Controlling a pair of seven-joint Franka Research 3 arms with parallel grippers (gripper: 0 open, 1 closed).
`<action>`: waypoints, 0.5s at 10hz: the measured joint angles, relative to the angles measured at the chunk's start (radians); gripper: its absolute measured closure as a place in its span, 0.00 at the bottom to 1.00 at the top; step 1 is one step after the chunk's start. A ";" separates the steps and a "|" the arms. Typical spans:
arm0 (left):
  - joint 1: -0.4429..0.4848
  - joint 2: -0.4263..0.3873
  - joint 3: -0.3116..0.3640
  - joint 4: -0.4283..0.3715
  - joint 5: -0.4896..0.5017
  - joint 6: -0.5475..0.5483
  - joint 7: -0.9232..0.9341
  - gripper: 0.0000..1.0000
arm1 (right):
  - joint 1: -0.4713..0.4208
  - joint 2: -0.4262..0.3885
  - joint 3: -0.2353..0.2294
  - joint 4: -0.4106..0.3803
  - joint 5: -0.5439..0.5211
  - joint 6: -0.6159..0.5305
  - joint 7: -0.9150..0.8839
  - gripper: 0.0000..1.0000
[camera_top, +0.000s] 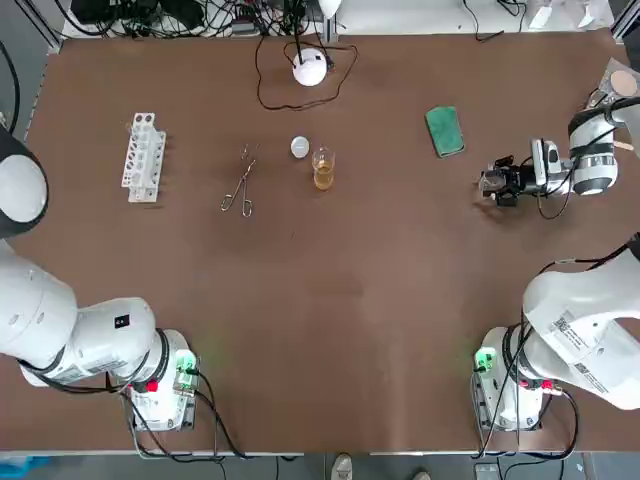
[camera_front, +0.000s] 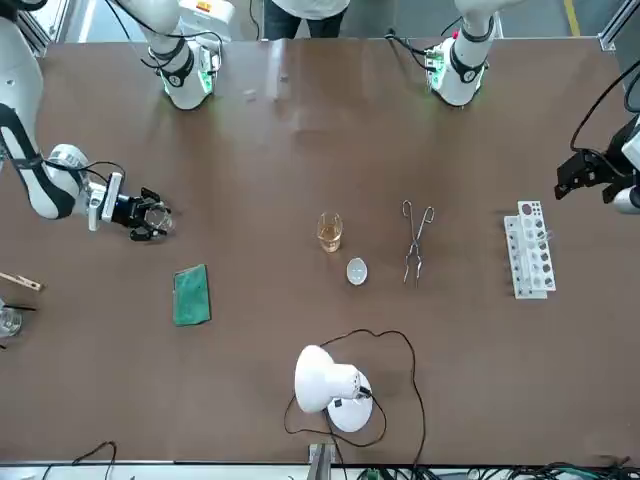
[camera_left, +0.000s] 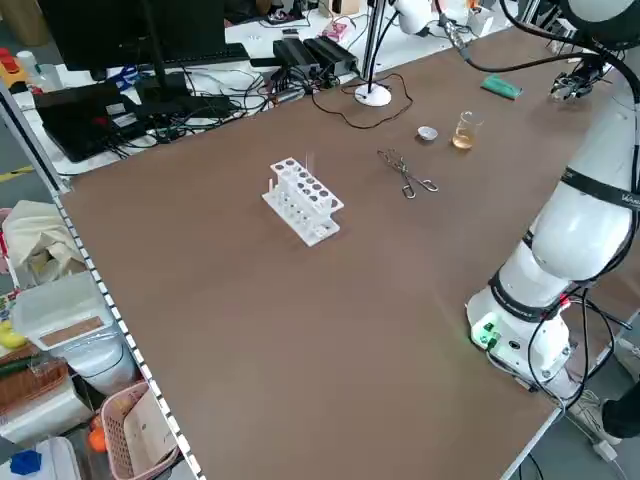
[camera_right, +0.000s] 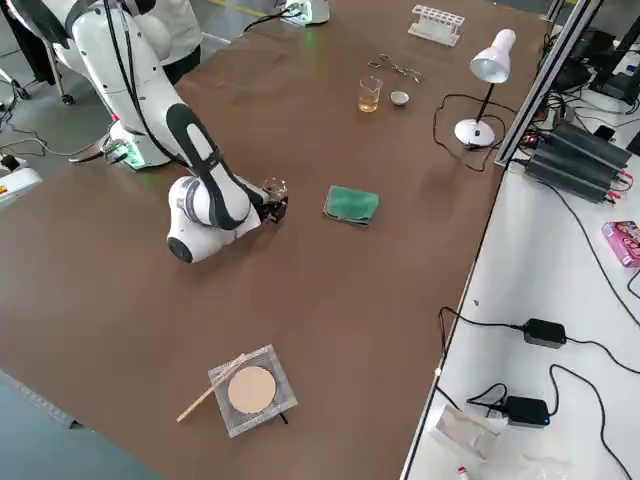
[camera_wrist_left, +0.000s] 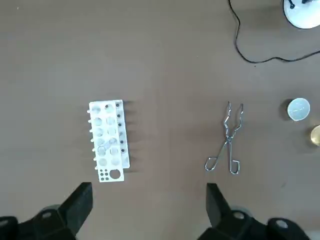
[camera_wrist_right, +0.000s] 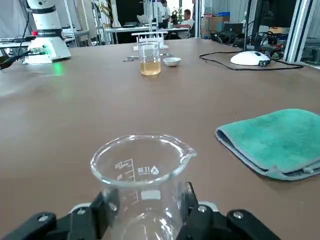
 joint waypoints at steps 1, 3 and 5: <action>0.000 0.002 0.000 0.000 0.000 0.000 0.000 0.00 | -0.001 0.007 -0.001 0.000 -0.005 -0.003 -0.003 0.41; 0.000 0.006 0.000 0.000 0.000 0.000 0.000 0.00 | -0.002 0.021 -0.005 0.000 -0.009 -0.004 -0.007 0.41; 0.000 0.007 0.000 0.000 0.000 0.000 0.000 0.00 | -0.003 0.029 -0.006 0.001 -0.010 -0.006 -0.011 0.41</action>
